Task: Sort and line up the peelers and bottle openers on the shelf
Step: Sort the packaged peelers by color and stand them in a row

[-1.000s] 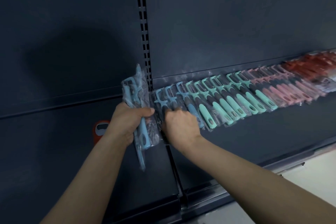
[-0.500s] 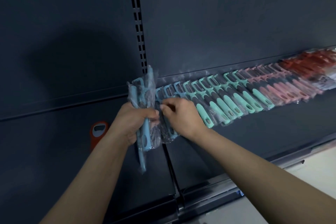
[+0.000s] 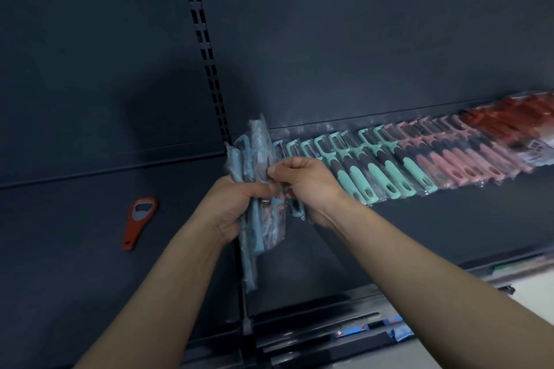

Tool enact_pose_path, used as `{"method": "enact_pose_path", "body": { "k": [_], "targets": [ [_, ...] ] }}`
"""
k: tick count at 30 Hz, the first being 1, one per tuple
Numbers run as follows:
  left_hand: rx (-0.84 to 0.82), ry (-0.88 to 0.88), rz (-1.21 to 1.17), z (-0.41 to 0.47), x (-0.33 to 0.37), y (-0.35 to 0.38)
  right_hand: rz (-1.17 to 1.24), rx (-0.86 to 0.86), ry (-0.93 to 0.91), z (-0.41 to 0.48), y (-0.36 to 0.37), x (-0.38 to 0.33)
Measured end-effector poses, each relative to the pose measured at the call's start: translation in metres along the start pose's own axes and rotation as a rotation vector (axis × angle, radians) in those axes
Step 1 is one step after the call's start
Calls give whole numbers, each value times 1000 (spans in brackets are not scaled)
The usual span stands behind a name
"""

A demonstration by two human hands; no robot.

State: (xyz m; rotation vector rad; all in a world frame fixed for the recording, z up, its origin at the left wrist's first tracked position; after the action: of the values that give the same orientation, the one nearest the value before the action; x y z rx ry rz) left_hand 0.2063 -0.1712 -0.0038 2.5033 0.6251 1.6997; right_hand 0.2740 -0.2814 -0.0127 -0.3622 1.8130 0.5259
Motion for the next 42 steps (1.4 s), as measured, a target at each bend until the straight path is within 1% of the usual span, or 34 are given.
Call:
{"method": "enact_pose_path", "body": {
  "k": [5,8,12,19,23,26,30,35,37,39,42],
  "targets": [
    [41,33,-5,-4,-11,22,-7,-100,50,-2,-17,0],
    [58,49,-4,-9,-16,32,-10,-99,82,-3,-29,-4],
    [83,67,-45,-14,-16,43,18,-113,76,-5,-43,-10],
    [228,60,-52,-12,-14,36,54,6,23,1,-63,-26],
    [220,55,-46,-6,-7,30,24,42,42,3,-64,-29],
    [203,40,-62,0,-1,27,-23,78,-11,3,-63,-32],
    [212,43,-82,7,6,21,-108,89,-185,0,-58,-47],
    [190,40,-96,12,16,13,-307,34,-328,1,-41,-64],
    [178,50,-107,14,19,11,-503,30,-401,2,-36,-68],
    [166,60,-128,15,22,8,-772,-3,-473,4,-32,-68],
    [130,47,-136,14,22,4,-1060,-51,-467,13,-33,-58]
  ]
}}
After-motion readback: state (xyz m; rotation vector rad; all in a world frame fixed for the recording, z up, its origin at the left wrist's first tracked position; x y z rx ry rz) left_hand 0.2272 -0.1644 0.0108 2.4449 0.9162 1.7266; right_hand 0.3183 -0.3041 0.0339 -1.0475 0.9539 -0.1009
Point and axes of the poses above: each hand's wrist, its own z-axis towards the middle knuckle, its own y-axis out of the palm, x = y × z, the point moved 1 cm from there along z, towards the middle knuckle, and after that the axes turned 5 degrees about -x, right-handed, at the moved point
